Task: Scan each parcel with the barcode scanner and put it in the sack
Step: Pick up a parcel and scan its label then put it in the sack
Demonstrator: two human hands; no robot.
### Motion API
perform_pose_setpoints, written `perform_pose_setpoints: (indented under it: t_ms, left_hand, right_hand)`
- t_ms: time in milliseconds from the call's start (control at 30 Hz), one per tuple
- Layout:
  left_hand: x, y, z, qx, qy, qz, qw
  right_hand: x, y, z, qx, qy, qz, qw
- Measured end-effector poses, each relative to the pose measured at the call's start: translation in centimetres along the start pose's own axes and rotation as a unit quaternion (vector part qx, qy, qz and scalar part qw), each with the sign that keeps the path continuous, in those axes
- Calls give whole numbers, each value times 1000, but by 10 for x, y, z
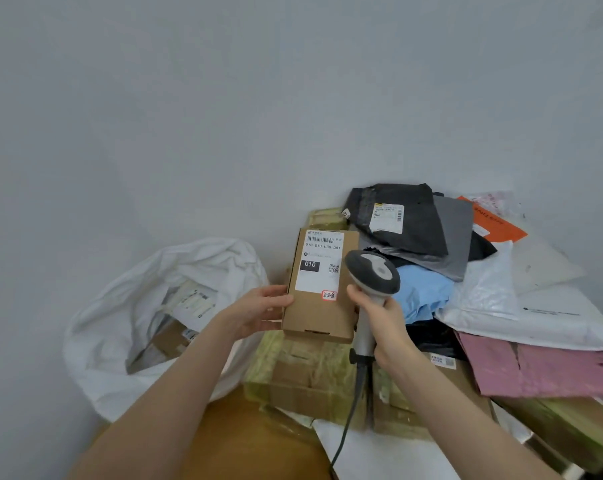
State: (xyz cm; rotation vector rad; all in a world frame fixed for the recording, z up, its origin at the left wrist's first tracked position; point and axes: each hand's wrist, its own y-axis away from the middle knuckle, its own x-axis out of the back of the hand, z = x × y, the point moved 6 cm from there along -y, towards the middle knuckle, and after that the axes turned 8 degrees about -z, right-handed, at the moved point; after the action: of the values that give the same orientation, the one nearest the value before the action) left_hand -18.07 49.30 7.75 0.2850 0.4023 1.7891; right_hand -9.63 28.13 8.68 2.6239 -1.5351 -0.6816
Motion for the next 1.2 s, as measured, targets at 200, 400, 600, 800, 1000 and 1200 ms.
perform_pose_setpoints:
  t_ms: [200,400,600,800,1000,1200]
  left_hand:
    - [0,-3,-26,-20,-1,39,999]
    - [-1,-10,-57,-34,-11,72,997]
    - [-1,-12,-69,-40,-23,93,995]
    - [0,-14,-72,-40,-23,96,994]
    - [0,-16,-73,-42,-17,94,995]
    - [-1,-15,-71,-45,-21,90,995]
  right_hand:
    - [-3,18,0,39,41,15,998]
    - [-20,42,7,14,101,-24,995]
    - [-25,57,11,5,119,-27,993]
    - [-26,64,10,-9,124,-21,992]
    - [-27,68,10,-13,126,-19,992]
    - [-28,69,7,-12,128,-22,991]
